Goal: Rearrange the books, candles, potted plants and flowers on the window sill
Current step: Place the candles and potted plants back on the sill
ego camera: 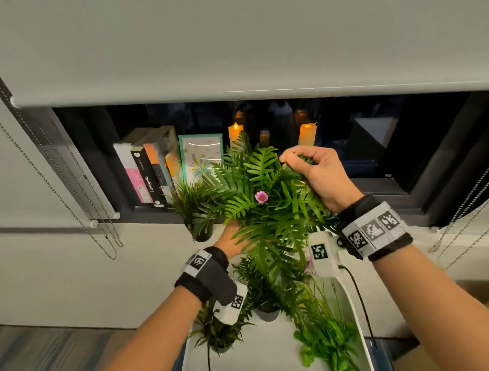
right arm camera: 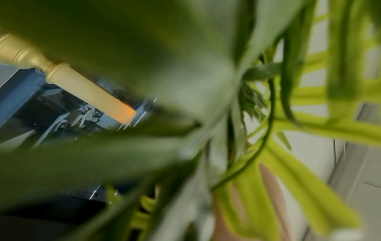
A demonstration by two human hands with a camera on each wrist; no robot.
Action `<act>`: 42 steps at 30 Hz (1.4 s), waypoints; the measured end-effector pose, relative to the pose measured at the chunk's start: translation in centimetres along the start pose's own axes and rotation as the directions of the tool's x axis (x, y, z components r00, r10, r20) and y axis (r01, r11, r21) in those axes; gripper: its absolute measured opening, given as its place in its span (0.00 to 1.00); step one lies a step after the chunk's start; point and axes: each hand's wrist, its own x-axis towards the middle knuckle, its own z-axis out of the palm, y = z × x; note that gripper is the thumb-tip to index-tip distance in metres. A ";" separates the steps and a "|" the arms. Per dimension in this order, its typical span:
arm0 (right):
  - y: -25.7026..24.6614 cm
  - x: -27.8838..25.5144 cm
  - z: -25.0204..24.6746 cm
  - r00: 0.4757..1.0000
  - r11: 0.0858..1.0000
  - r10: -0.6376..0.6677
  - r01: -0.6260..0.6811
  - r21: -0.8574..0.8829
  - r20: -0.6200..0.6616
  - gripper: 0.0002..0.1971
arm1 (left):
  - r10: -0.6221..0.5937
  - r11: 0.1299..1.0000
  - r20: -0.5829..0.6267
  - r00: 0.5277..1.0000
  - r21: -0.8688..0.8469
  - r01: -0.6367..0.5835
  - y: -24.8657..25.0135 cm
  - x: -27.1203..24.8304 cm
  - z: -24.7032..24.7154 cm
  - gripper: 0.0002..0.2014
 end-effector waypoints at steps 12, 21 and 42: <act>7.0 -2.3 -9.2 0.980 0.805 0.101 -0.182 -0.565 -0.172 0.09 | 0.445 0.593 0.253 0.859 0.636 -0.494 0.2 4.8 1.5 0.30; 10.6 -5.8 -6.6 0.953 0.927 0.302 -0.284 -0.247 0.038 0.41 | 0.411 0.548 0.473 0.779 0.555 -0.626 -2.7 6.2 7.8 0.25; 18.5 4.2 -14.4 0.696 0.857 0.222 -0.474 -0.204 -0.683 0.47 | 0.767 0.341 0.036 0.641 0.823 -0.454 -1.5 13.5 5.2 0.36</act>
